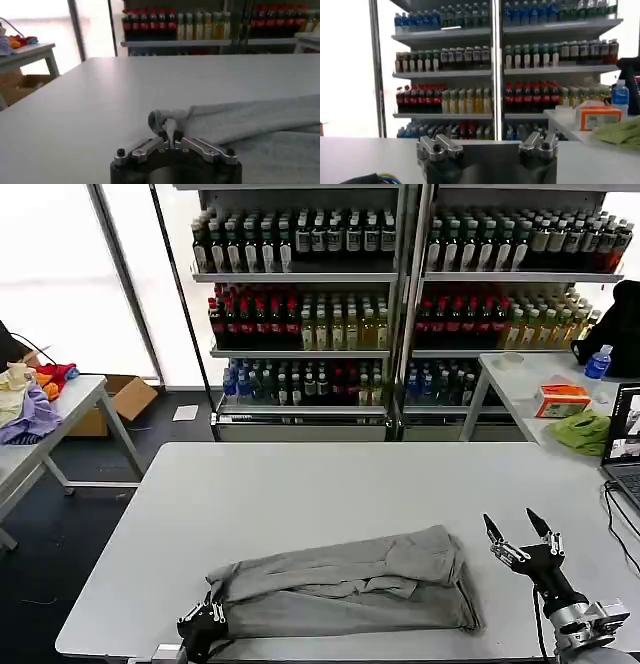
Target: Fold and organize the clothes.
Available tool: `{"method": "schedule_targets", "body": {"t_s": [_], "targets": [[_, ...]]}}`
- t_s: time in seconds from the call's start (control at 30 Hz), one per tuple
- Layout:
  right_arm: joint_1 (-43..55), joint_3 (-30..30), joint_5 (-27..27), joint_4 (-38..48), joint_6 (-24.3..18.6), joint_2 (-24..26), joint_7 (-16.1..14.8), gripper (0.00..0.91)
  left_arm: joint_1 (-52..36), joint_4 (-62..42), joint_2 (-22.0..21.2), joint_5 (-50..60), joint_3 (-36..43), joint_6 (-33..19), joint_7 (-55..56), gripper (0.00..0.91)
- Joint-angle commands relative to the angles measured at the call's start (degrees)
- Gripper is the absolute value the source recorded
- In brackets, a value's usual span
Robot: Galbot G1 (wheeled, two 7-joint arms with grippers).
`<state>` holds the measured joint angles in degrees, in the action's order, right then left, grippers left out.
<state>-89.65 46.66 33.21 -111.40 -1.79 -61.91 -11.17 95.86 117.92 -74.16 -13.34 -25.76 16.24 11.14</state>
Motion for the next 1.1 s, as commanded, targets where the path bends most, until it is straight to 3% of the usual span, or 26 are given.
{"method": "schedule_targets", "body": {"t_s": [0.03, 0.23, 0.53, 0.87, 0.97, 1.1], "targets": [[0.0, 0.5, 1.0, -0.1, 0.0, 0.2, 0.1, 0.907, 0.2, 1.1, 5.3, -0.4, -10.1, -0.7, -7.1, 0.000], [0.4, 0.1, 1.0, -0.3, 0.1, 0.3, 0.2, 0.907, 0.4, -2.6, 11.9, -2.2, -26.7, -1.5, -14.5, 0.000], [1.0, -0.8, 1.2, -1.4, 0.8, 0.5, 0.4, 0.907, -1.5, -7.8, 21.4, -6.7, -34.8, 0.5, -17.9, 0.000], [-0.6, -0.3, 1.3, -2.8, 0.5, 0.0, 0.3, 0.907, -6.7, -4.1, 26.8, -12.6, -27.3, 6.0, -15.8, 0.000], [-0.8, 0.0, 1.1, -2.9, 0.6, -0.4, 0.6, 0.907, -8.8, 3.8, 26.4, -28.8, -21.1, 10.7, -8.2, 0.000], [-0.9, 0.1, 1.0, -2.6, 0.5, -0.9, 0.7, 0.907, -10.4, 7.7, 26.2, -35.6, -12.6, 12.7, -2.4, 0.000]]}}
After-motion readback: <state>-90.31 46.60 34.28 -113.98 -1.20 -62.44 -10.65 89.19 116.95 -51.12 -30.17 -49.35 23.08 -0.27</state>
